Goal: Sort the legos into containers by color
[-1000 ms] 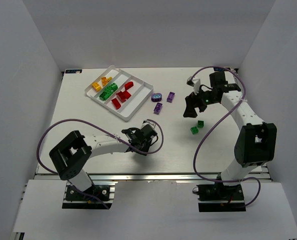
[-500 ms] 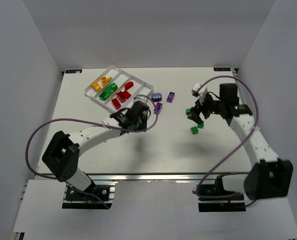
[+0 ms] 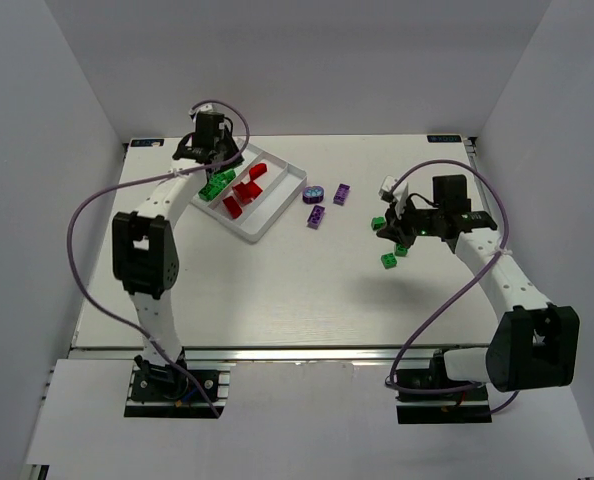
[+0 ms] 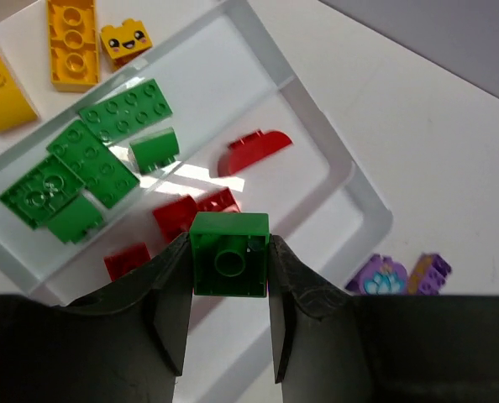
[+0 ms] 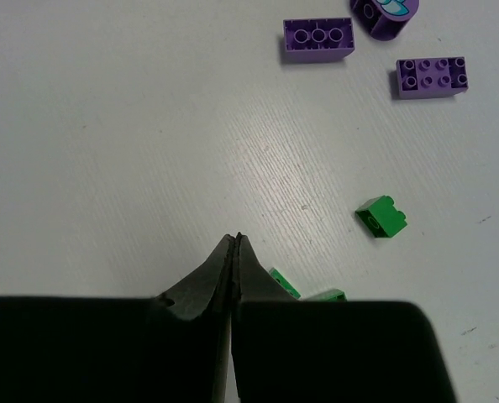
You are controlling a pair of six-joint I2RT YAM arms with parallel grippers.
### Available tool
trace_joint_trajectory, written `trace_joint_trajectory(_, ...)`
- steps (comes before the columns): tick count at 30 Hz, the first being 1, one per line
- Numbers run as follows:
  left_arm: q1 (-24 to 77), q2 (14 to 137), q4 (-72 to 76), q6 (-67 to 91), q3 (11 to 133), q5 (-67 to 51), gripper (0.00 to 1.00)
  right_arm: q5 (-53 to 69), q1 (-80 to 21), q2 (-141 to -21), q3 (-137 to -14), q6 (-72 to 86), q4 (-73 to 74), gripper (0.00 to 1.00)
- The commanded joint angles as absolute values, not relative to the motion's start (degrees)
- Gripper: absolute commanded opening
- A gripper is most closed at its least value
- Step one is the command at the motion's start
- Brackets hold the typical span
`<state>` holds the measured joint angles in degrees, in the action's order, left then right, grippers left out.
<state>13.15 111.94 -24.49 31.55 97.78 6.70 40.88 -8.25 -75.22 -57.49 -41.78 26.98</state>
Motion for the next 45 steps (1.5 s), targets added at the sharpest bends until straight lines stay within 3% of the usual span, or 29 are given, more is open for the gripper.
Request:
trace_joint_trajectory(1,11.5,117.3,-24.5,32.4,105.4,6.4,0.0,42.7,-8.0,-72.6,-56.9,-40.6,26.2,0.0)
trace_joint_trajectory(5,10.6,124.1,-20.3,33.7,112.9,5.4,0.0,42.9,-8.1,-73.0,-56.1,-39.3,26.1,0.02)
trace_joint_trajectory(15,10.4,131.9,-8.4,37.8,114.0,6.8,0.0,42.5,-8.1,-73.1,-54.2,-37.8,24.7,0.07)
trace_joint_trajectory(19,10.5,134.1,-8.3,36.9,115.6,8.3,0.07,42.5,-8.0,-72.9,-53.4,-37.2,24.2,0.09)
trace_joint_trajectory(22,10.4,136.8,-10.7,36.2,118.2,8.3,0.18,42.2,-8.1,-72.9,-53.2,-36.6,23.6,0.15)
trace_joint_trajectory(25,10.4,138.7,-13.0,35.9,121.2,8.3,0.37,41.5,-8.0,-73.2,-53.3,-36.0,22.9,0.21)
trace_joint_trajectory(26,10.5,138.7,-13.1,35.9,121.4,8.4,0.48,41.3,-7.9,-73.5,-53.4,-35.9,22.6,0.24)
trace_joint_trajectory(28,10.4,138.6,-13.1,35.6,121.5,9.0,0.56,40.8,-8.0,-73.7,-53.7,-35.8,22.4,0.26)
trace_joint_trajectory(32,10.3,137.6,-13.6,34.1,122.0,11.1,0.65,40.1,-8.0,-75.0,-54.8,-35.5,22.8,0.34)
trace_joint_trajectory(36,10.1,135.5,-12.7,32.9,122.1,10.8,0.66,38.5,-7.9,-76.2,-56.7,-34.9,23.2,0.39)
trace_joint_trajectory(38,9.9,133.2,-12.8,32.1,121.4,10.3,0.66,36.8,-8.0,-77.2,-57.5,-34.1,23.3,0.4)
trace_joint_trajectory(40,9.8,128.4,-12.0,32.1,118.7,9.3,0.58,34.5,-7.9,-78.5,-58.9,-32.9,23.4,0.4)
trace_joint_trajectory(42,9.2,123.6,-9.9,33.2,109.5,6.7,0.37,31.1,-7.6,-79.8,-60.1,-31.7,24.1,0.4)
trace_joint_trajectory(43,9.0,118.0,-7.1,33.7,105.7,5.7,0.11,30.0,-7.6,-81.2,-61.6,-31.9,25.6,0.38)
trace_joint_trajectory(44,8.4,115.0,-5.9,34.3,101.7,4.8,0.02,27.8,-7.5,-82.0,-62.4,-32.3,26.7,0.37)
trace_joint_trajectory(45,8.1,111.9,-4.7,35.4,93.5,3.4,0.0,26.9,-7.2,-82.7,-64.0,-34.2,27.8,0.31)
